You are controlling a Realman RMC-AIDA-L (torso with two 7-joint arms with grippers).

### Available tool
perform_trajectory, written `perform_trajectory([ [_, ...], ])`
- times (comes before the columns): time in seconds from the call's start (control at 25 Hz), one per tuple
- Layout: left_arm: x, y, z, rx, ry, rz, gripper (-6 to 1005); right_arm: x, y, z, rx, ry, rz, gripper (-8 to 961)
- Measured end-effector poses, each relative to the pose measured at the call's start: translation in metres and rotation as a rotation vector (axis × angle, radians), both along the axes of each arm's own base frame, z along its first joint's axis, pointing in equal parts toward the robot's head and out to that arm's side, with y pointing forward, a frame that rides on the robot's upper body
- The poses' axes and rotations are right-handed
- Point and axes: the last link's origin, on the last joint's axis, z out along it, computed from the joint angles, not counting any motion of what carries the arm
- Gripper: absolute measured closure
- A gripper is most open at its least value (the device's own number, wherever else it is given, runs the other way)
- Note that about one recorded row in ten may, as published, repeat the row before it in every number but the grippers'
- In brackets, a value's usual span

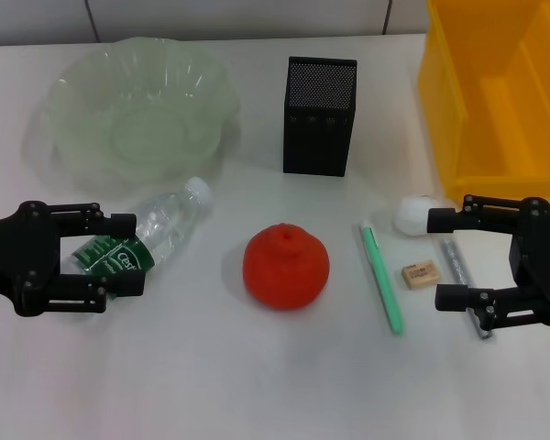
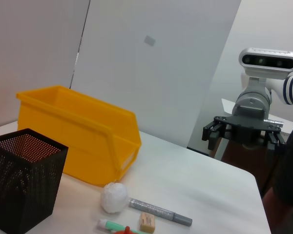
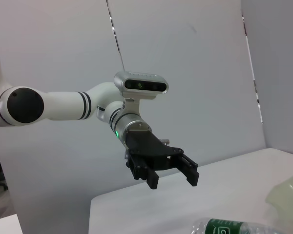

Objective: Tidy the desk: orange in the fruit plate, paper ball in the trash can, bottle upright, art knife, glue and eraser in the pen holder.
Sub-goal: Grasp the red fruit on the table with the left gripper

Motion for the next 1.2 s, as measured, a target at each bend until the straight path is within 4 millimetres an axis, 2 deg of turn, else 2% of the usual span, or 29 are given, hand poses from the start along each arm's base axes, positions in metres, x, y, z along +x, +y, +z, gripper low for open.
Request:
perform_trajectory([
  [0.56,0.001,0.000,-0.001,-0.011,0.003,-0.006,246,0.001,0.001,0.002,-0.003,-0.007,-0.004,113],
  [0.84,0.013,0.013,0.002,-0.012,0.028,-0.014,247,0.012,-0.005,0.008,0.016,-0.020,-0.042,115],
  [0.92,0.037,0.036,-0.003,-0.040,0.108,-0.032,247,0.018,-0.007,0.012,0.039,-0.016,-0.069,115],
  [1.12,0.071,0.065,-0.022,-0.049,0.220,-0.073,247,0.031,-0.013,0.024,0.101,-0.004,-0.127,116],
  [1.2,0.084,0.076,-0.036,-0.067,0.251,-0.102,247,0.035,-0.016,0.026,0.116,0.000,-0.145,116],
])
